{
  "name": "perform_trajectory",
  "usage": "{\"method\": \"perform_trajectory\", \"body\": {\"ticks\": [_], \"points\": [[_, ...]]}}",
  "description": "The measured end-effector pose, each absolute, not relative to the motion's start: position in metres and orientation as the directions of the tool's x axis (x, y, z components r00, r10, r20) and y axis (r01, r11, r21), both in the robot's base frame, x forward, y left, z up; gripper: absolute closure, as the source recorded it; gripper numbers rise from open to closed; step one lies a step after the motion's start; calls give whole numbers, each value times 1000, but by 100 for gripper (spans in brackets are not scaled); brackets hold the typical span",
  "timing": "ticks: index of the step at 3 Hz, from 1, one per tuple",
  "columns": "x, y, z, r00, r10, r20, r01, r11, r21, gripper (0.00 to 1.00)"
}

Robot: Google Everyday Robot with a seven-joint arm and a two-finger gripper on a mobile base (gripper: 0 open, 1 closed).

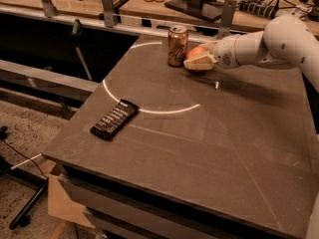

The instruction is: Move orange near orange can

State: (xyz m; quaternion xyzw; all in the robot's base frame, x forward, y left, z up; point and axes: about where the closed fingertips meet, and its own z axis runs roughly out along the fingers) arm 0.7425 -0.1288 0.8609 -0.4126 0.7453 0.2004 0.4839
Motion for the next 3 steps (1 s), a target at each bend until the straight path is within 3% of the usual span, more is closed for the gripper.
{"method": "perform_trajectory", "body": {"ticks": [1,3], "points": [[735,-130,857,-207,-410,-888,-798,596,-89,0],[709,-146,864,-212,-414,-885,-776,622,-105,0]]}}
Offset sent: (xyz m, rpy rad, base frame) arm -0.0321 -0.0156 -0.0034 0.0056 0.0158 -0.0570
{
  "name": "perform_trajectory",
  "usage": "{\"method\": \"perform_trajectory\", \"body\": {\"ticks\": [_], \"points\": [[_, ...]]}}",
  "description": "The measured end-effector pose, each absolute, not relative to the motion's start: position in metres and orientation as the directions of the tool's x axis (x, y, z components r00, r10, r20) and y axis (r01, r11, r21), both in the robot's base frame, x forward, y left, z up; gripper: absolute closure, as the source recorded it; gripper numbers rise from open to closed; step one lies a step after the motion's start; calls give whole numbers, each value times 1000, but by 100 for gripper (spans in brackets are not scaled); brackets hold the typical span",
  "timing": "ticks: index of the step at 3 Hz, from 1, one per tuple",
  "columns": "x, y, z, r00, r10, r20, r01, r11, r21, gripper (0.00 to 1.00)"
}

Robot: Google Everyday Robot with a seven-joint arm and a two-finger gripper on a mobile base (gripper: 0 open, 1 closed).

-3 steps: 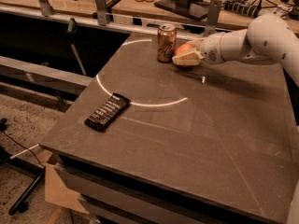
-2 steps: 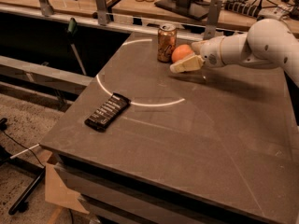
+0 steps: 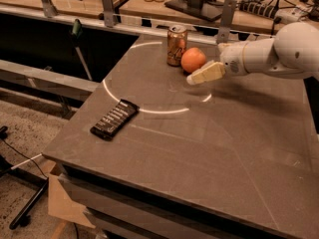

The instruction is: Move orange near orange can

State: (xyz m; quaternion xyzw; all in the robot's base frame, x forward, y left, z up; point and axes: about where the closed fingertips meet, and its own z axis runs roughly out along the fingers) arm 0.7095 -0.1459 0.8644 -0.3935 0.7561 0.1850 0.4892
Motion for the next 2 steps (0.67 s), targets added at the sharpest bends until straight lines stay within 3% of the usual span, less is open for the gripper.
{"method": "perform_trajectory", "body": {"ticks": [2], "points": [[653,-210,896,-279,-471,-837,-670,720,-181,0]]}}
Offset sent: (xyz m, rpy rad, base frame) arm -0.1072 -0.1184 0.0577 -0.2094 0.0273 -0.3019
